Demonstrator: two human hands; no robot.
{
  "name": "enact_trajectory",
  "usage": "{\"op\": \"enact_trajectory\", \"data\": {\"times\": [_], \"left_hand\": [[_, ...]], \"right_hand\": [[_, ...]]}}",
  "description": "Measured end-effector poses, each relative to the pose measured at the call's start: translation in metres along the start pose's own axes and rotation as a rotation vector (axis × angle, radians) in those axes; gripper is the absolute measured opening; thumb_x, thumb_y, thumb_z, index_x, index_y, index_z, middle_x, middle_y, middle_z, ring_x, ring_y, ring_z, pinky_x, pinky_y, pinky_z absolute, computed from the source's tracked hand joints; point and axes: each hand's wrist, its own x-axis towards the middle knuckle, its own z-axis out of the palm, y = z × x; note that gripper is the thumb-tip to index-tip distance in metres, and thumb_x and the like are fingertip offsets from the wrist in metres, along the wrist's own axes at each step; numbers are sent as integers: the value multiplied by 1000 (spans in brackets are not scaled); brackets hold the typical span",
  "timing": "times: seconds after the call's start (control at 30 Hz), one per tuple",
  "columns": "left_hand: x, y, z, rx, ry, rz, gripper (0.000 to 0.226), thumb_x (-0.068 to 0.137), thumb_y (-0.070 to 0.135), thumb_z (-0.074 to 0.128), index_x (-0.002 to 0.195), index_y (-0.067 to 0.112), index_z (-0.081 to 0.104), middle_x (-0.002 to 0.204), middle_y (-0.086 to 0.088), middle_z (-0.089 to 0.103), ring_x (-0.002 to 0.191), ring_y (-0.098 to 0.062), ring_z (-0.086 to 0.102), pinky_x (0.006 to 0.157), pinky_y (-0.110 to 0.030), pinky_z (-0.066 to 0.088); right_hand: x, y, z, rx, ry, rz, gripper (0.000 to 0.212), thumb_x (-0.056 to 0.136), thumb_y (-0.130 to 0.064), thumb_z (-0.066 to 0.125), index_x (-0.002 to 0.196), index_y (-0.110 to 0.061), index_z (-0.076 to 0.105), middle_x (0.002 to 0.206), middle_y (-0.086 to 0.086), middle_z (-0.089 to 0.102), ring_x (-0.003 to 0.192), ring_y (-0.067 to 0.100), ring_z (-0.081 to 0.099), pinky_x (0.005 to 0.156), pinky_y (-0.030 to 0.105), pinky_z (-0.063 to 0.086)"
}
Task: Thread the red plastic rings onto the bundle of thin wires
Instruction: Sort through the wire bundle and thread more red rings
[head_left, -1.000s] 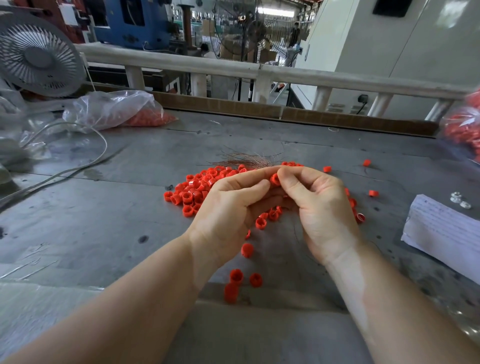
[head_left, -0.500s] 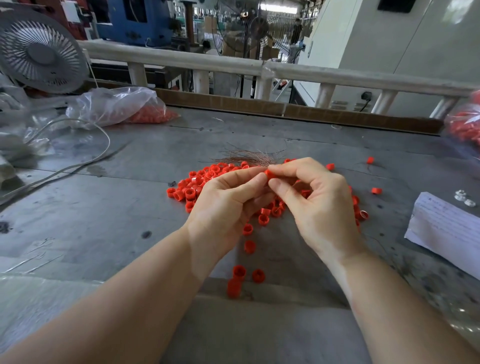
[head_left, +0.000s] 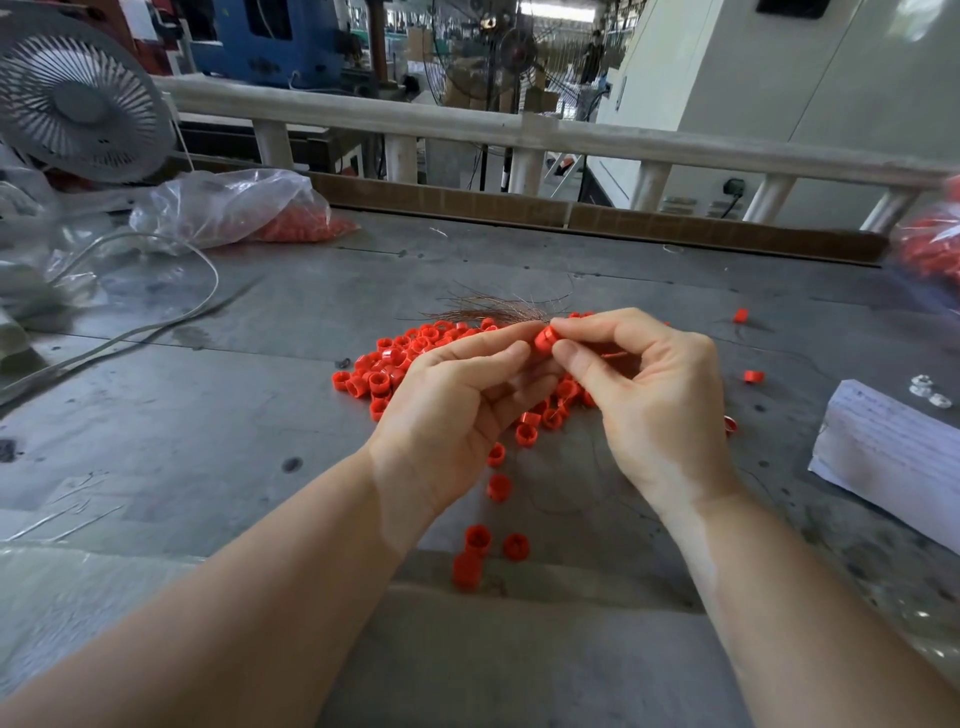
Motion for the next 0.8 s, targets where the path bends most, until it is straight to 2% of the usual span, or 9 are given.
{"op": "enact_trajectory", "data": {"times": [0.13,0.27,0.37,0.8], "left_hand": [[0,0,1,3,17,-3,15,77,-1,58,81,4,72,70,-8,71,61,-12,68,61,-20,56],[0,-2,-1,21,24,2,13,65,7,64,75,6,73,67,-6,70,58,-10,67,61,-18,56],[0,-2,-1,41,22,2,17,68,4,63,84,4,69,68,-6,71,58,-9,67,59,-17,55],[0,0,0,32,31,-2,16,84,-6,53,86,1,67,68,-6,70,58,-10,67,59,-17,55]], "right_hand": [[0,0,0,17,13,2,15,79,-3,72,85,-17,71,78,-12,68,72,-1,64,68,11,46],[-1,0,0,-22,0,-27,12,78,-3,72,83,-15,71,76,-12,67,72,-1,63,68,11,46],[-1,-1,0,-32,-10,-34,15,78,-2,72,82,-16,70,76,-14,66,71,-4,62,67,8,43],[-2,-3,0,-118,-13,-137,16,78,-1,71,82,-17,69,75,-8,64,78,2,60,70,4,40]]}}
